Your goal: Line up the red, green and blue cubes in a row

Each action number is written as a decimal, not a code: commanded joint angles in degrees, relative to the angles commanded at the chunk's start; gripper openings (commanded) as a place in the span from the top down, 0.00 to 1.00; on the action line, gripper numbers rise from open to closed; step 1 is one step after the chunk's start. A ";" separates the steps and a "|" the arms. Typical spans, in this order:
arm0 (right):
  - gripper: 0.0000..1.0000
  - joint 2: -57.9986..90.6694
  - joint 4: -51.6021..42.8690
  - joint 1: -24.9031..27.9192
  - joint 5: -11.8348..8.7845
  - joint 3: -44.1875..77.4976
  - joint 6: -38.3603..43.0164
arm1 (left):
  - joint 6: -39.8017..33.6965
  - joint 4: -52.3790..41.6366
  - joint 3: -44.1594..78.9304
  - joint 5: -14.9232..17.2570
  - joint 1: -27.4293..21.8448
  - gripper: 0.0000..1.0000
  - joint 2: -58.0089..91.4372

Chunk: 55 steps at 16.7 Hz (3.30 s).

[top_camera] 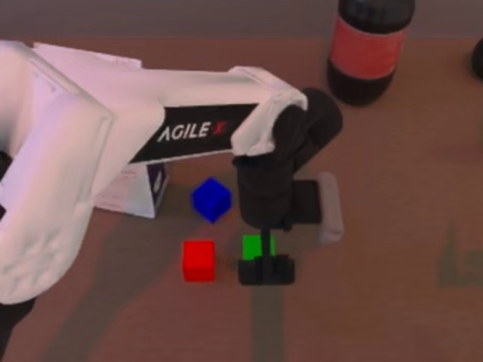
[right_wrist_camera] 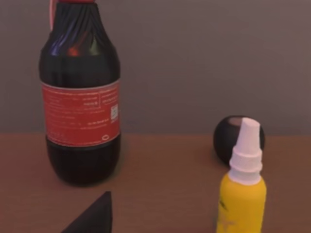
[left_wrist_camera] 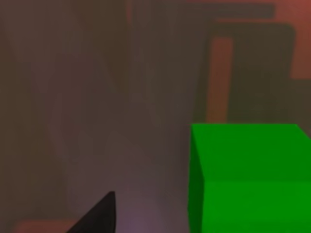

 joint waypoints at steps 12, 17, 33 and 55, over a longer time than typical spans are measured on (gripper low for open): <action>0.00 0.00 0.00 0.00 0.00 0.00 0.00 | -0.19 -11.38 7.44 0.00 0.77 0.00 -3.52; 0.00 0.00 0.00 0.00 0.00 0.00 0.00 | -9.23 -12.33 11.06 -0.25 4.60 0.00 -0.74; 0.00 0.00 0.00 0.00 0.00 0.00 0.00 | -32.93 -12.00 16.75 -0.54 14.49 0.00 5.98; 0.00 0.00 0.00 0.00 0.00 0.00 0.00 | -32.73 2.22 8.10 -0.48 14.60 0.83 11.30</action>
